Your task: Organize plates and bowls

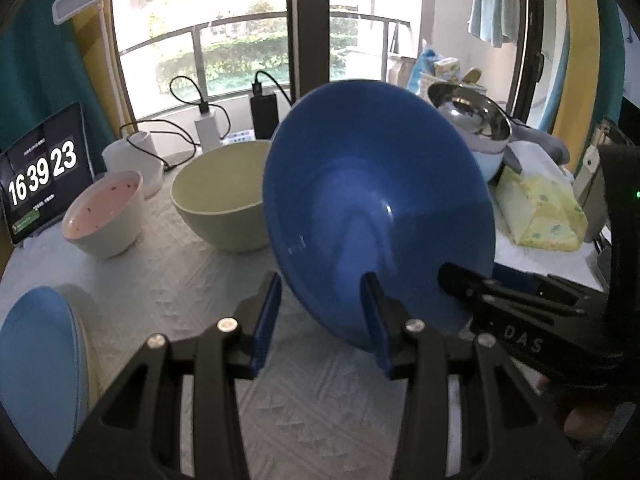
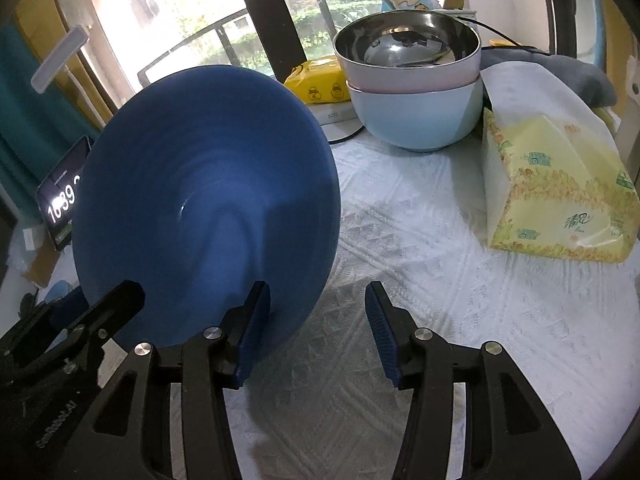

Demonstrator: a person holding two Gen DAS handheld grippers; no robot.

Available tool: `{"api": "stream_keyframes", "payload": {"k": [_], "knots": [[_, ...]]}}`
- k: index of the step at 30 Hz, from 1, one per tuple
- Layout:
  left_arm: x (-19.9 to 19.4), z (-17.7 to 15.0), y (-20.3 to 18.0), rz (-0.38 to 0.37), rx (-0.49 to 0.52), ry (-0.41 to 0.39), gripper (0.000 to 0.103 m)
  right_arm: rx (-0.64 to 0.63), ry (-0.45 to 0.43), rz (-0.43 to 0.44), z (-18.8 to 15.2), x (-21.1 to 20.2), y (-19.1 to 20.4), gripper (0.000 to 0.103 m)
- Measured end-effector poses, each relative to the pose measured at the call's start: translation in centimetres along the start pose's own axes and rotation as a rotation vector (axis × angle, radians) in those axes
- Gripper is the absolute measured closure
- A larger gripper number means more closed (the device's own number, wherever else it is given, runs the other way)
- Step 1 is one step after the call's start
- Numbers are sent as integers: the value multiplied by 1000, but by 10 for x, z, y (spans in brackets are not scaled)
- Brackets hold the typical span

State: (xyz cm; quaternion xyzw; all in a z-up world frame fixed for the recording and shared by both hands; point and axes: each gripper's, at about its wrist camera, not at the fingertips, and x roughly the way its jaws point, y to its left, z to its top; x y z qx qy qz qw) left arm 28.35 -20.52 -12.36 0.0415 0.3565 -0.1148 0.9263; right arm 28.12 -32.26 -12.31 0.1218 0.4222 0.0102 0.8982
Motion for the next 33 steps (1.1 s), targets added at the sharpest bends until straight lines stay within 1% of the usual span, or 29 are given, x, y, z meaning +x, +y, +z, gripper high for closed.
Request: {"api": "stream_keyframes", "payload": {"k": [3,5,6,7,15,29,33], "knots": [[1,-2,0,-13,7,-16,62,-16,-5,4,-1,-2,3,60],[-1,-3,3,-32,-9,-34,68,-30,-4,-1,-1,3,11,72],[-2,-3,2,-42,-5,-34,71,-35,-4,0,-1,3,11,74],[-3,-3,1,-44,-1,-38,74,-42,-6,1,-2,2,12,78],[-12,-5,6,-56,-10,-43,75,-59,-45,-16,-8,-10,22,80],[-52,-16,26,-72,-37,-64,75,-72,-79,-11,-21,-49,37,80],[-66,-21,35,-76,-54,-64,75,-80,-85,-11,-26,-59,50,80]]}}
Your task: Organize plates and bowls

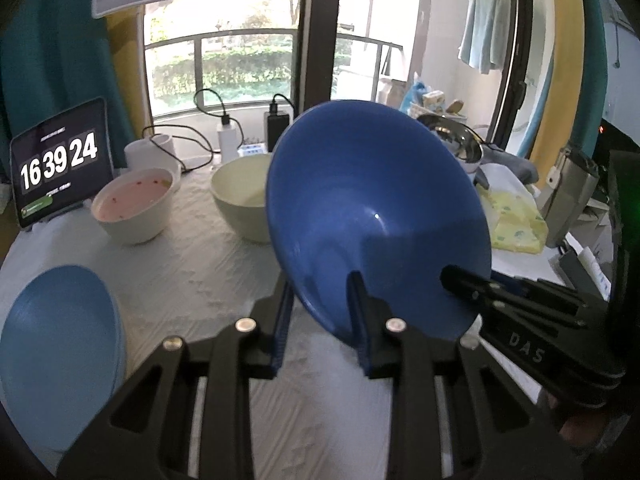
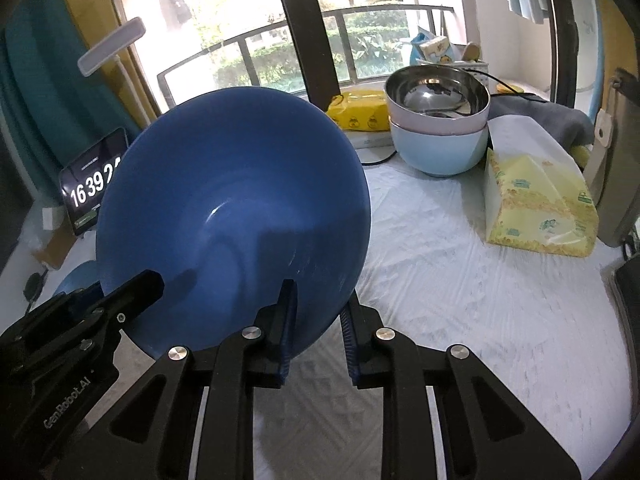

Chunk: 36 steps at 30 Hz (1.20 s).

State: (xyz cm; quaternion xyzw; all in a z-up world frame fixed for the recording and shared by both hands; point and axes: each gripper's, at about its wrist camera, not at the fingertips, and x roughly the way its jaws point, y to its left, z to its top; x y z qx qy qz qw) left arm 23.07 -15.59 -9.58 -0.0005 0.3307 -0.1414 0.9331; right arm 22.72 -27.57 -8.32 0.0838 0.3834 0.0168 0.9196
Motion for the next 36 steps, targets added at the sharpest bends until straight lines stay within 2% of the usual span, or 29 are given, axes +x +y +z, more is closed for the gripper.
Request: {"api": "stream_keyframes", "payload": {"k": [17,36], "knots": [[-51,-32,39,-2,-42,14,75,-32,5,-1,-30,-35,53,80],[-68,-58,64,13,-68,89,73,-57,40,-11,-48,-48,89,80]]}}
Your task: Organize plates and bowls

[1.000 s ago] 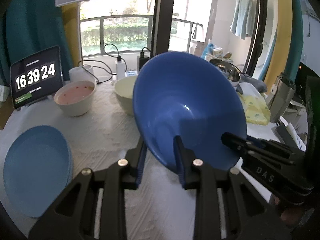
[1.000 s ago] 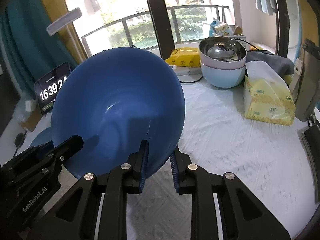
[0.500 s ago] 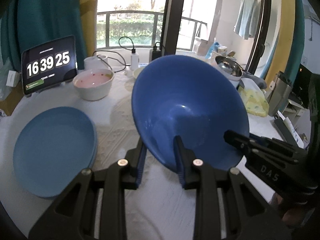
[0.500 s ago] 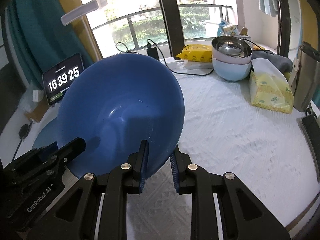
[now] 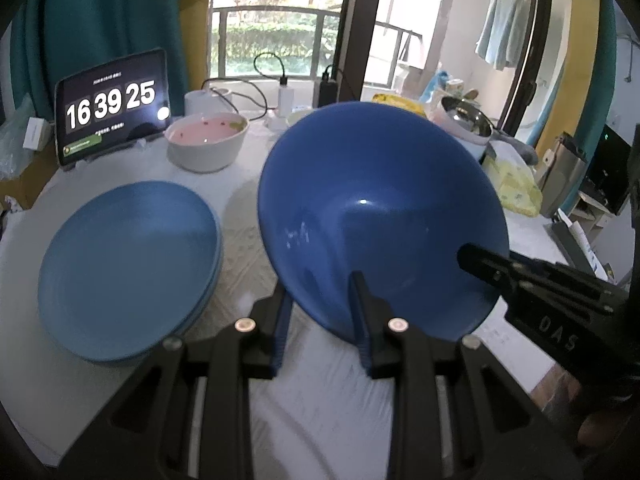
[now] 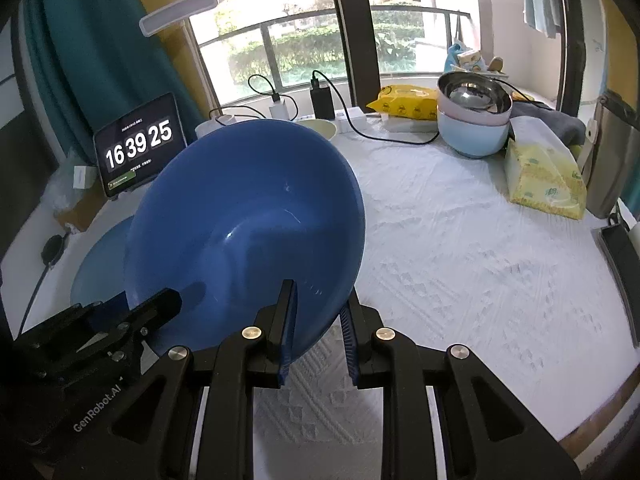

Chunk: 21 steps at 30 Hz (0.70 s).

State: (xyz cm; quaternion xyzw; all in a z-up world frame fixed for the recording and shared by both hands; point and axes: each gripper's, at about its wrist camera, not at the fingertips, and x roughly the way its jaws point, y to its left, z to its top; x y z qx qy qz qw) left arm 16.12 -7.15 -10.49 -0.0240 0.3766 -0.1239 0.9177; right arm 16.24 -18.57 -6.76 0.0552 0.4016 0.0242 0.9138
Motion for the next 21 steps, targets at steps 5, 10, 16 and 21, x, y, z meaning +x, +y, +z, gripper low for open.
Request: {"api": "stream_keyframes", "payload": {"k": [5,10,16,21], "knots": [[2,-1,4,-12,-19,26,71,15,15,-10,-1,1,1,80],[3,-1,8,-9,-36,40,69,35,35,-9,1,5,-3,80],[2,1,11,-8,-32,26,66,25,29,-19,8,8,-2,73],[5,5,12,-7,-10,19,66,16,11,-36,15,9,-1,71]]}}
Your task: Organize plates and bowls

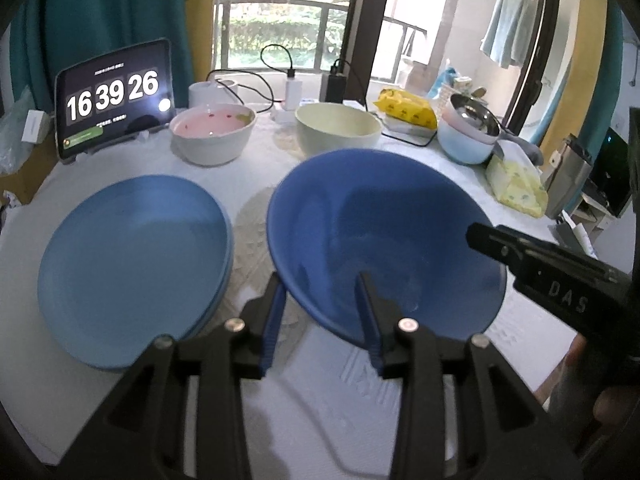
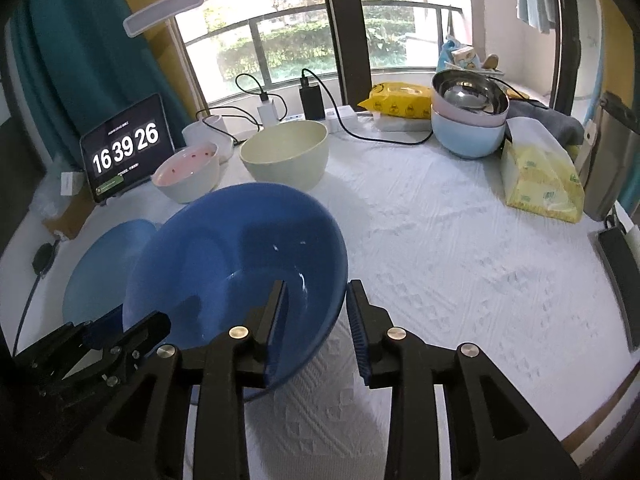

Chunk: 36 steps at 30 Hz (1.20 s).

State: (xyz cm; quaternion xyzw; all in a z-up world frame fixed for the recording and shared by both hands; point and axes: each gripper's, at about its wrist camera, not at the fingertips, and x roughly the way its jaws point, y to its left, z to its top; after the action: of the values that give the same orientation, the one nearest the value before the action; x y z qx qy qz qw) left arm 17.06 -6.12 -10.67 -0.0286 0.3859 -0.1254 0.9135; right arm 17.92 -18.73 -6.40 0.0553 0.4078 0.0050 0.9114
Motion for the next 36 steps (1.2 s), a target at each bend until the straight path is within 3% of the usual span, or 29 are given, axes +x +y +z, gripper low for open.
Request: {"api": "stream_keyframes", "payload": {"k": [17,36], "knots": [[-39,19,38,34,-59,-104,58,-38,-56,-10,21,-14,16,70],[-58,58,107,100,-83,-181,58,-169,-82,65,63,-6,100,70]]}}
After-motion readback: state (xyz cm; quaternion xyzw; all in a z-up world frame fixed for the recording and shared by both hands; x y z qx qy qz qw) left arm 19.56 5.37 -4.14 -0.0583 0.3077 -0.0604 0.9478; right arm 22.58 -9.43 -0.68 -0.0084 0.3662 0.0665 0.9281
